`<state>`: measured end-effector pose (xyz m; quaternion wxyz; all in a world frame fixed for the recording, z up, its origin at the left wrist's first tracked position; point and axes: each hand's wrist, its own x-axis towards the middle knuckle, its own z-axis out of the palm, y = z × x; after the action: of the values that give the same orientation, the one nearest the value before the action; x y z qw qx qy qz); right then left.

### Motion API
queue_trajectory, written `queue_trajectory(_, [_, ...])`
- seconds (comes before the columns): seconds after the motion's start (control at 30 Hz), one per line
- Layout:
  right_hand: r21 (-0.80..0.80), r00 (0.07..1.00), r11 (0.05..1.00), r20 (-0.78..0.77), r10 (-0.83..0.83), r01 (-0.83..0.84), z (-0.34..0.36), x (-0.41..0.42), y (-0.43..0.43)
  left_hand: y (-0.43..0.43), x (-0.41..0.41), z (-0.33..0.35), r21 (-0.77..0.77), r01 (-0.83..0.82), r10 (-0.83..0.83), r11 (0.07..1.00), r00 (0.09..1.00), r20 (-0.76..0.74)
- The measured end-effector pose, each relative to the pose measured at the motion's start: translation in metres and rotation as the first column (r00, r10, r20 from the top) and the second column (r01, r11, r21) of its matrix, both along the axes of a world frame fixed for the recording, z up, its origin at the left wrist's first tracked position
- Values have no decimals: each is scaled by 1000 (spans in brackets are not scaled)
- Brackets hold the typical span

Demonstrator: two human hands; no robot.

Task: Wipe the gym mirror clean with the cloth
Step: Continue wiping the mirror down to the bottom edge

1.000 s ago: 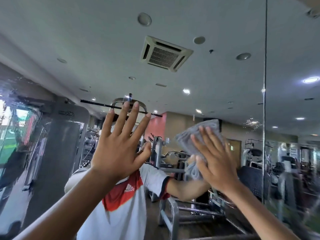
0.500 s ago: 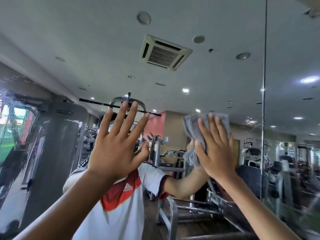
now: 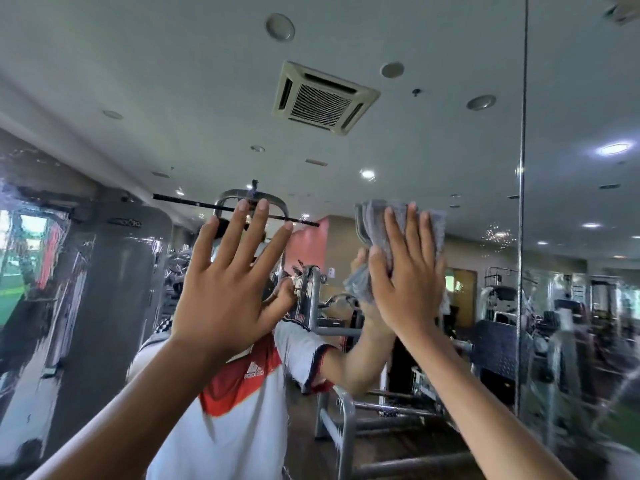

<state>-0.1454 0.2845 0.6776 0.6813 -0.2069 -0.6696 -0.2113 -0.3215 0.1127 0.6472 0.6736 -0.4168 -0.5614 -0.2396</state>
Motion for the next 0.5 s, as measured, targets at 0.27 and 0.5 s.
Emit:
queue_trajectory(0.27, [191,964,982,259,-63,13,-76,20,17,0,-2,-1,9,31,-31,999,999,-21])
queue_trajectory(0.5, [-33,999,999,-24,-42,41,-29,-12,-13,-2,-3,-1,7,20,-20,1000,1000,-23])
